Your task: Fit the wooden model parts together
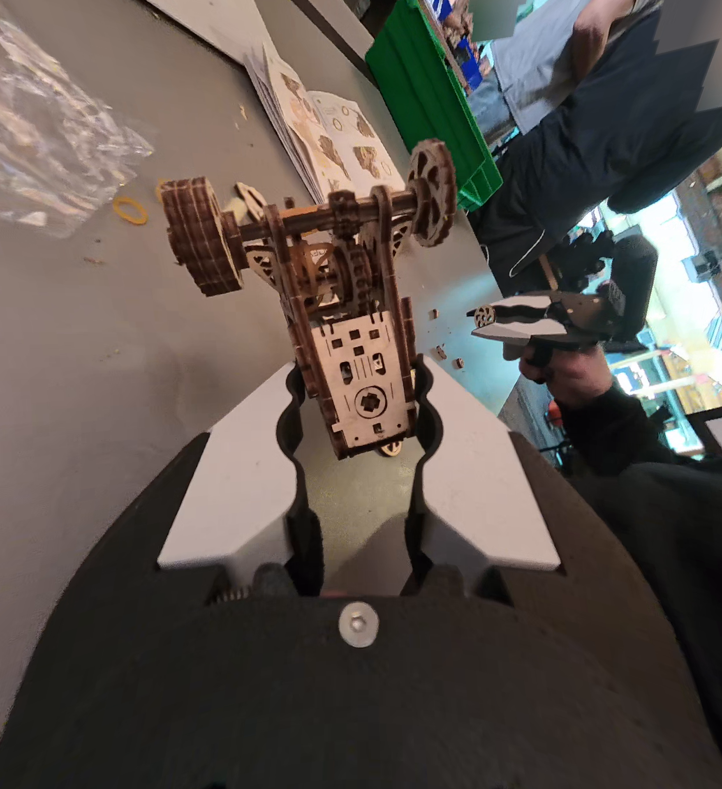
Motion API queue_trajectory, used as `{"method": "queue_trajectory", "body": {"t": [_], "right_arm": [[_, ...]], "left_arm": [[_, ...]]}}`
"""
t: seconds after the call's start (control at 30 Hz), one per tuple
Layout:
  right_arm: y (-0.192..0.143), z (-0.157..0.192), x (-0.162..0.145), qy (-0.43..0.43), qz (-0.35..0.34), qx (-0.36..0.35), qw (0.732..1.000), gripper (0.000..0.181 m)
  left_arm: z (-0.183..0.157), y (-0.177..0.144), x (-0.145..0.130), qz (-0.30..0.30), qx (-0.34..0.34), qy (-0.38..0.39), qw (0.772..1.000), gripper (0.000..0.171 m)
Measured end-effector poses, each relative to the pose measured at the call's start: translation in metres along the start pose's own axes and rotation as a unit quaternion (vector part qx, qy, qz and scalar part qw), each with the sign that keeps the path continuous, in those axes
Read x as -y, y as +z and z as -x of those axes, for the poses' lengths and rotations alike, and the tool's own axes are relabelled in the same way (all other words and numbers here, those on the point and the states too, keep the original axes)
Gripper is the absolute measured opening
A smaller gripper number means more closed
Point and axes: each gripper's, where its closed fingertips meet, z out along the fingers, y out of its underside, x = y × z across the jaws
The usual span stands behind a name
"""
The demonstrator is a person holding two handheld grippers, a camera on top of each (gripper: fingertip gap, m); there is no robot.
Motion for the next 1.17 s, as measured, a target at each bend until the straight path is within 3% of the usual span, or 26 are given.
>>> {"method": "queue_trajectory", "body": {"t": [0.17,0.5,1.17], "right_arm": [[0.004,0.012,0.016,-0.026,-0.018,0.014,0.999,0.031],[0.004,0.05,0.064,-0.07,-0.105,0.048,0.991,0.03],[0.032,0.052,0.058,-0.034,-0.075,0.098,0.992,0.03]], "left_arm": [[0.01,-0.01,0.001,-0.017,0.006,-0.017,1.0,0.048],[-0.004,-0.004,0.002,-0.076,-0.079,-0.091,0.99,0.048],[0.009,0.008,-0.009,-0.029,-0.046,-0.122,0.991,0.048]]}}
